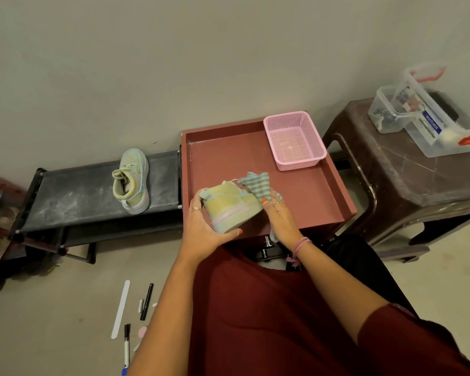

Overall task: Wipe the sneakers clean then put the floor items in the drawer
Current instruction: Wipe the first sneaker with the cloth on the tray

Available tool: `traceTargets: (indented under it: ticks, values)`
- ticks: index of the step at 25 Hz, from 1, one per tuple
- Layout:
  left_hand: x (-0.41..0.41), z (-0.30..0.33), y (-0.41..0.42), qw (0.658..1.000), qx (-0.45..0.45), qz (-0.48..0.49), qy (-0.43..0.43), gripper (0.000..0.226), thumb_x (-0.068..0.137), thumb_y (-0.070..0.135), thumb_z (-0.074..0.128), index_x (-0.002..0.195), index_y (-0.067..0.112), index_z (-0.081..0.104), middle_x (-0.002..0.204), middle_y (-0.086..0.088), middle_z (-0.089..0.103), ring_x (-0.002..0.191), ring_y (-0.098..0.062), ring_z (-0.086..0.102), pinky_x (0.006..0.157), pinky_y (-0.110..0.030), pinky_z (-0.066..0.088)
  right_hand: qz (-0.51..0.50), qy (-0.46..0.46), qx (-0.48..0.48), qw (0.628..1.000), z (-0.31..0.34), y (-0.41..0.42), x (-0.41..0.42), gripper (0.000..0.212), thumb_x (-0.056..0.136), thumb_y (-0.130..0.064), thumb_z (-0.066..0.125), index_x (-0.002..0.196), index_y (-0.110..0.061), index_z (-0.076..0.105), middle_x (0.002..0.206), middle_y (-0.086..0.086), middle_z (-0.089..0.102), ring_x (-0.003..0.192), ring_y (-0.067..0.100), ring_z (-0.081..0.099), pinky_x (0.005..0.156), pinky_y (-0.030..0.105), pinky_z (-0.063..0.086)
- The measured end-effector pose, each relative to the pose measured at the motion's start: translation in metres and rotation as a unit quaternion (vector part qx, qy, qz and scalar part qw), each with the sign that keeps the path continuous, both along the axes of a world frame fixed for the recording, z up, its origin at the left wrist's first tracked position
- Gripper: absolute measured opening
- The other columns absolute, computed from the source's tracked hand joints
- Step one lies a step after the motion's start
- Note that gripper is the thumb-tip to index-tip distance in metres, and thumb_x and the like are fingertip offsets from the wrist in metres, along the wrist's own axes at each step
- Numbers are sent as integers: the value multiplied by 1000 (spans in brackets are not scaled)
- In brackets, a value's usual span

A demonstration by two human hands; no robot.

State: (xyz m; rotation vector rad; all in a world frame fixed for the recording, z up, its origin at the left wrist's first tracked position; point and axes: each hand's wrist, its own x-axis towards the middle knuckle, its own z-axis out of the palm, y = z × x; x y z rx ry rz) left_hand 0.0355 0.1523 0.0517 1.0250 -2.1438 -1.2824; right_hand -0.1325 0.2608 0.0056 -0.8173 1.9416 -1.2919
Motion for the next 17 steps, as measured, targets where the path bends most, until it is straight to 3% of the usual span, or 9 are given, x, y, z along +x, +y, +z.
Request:
traceTargets:
  ticks: [3,6,7,9,11,14,17]
  values:
    - [1,1,-4,1000,4,-5,3,108,45,39,92,136,24,35,132,4,48,126,-11,46,107,-41,40,19,-24,-4,1000,30,-8,14,53,94,-46,35,139,-22,46,147,-9,40,139,6,29,118,40,21]
    - [-1,1,-7,1000,10,-20,6,109,46,40,92,137,27,34,135,4,47,128,-9,45,109,-36,39,100,30,-49,993,62,4,60,43,102,-24,36,144,-34,29,149,-26,23,138,-14,10,116,15,5]
    - [-3,0,-7,1000,13,-24,6,110,46,40,92,138,26,34,136,5,47,128,-7,45,110,-34,38,121,56,-68,989,61,8,67,45,103,-21,35,144,-35,24,150,-25,20,138,-14,6,115,12,2]
    - [-6,-3,-6,999,3,-33,10,107,48,31,94,137,22,35,135,5,46,127,-7,45,110,-35,37,113,108,-94,983,44,7,56,45,103,-21,34,145,-32,24,153,-17,22,141,-7,8,116,15,4]
    - [-8,-5,-4,999,-10,-38,6,102,49,22,94,134,19,37,132,6,45,125,-8,44,110,-37,37,45,70,-61,995,24,-3,23,41,101,-30,34,142,-30,36,153,-8,30,141,0,18,119,27,12]
    - [-11,-5,-3,999,-23,-48,-12,105,49,26,93,135,18,36,133,7,45,126,-8,43,110,-35,37,-9,7,8,1000,12,-16,-14,41,96,-35,31,128,-22,54,138,-3,50,133,14,39,113,45,28]
    - [-15,-2,-7,998,-17,-50,-27,113,51,22,93,143,19,26,138,7,41,127,-3,40,110,-23,34,1,10,-12,1000,35,-19,9,43,98,-32,32,136,-21,47,145,-5,42,139,11,30,118,41,19]
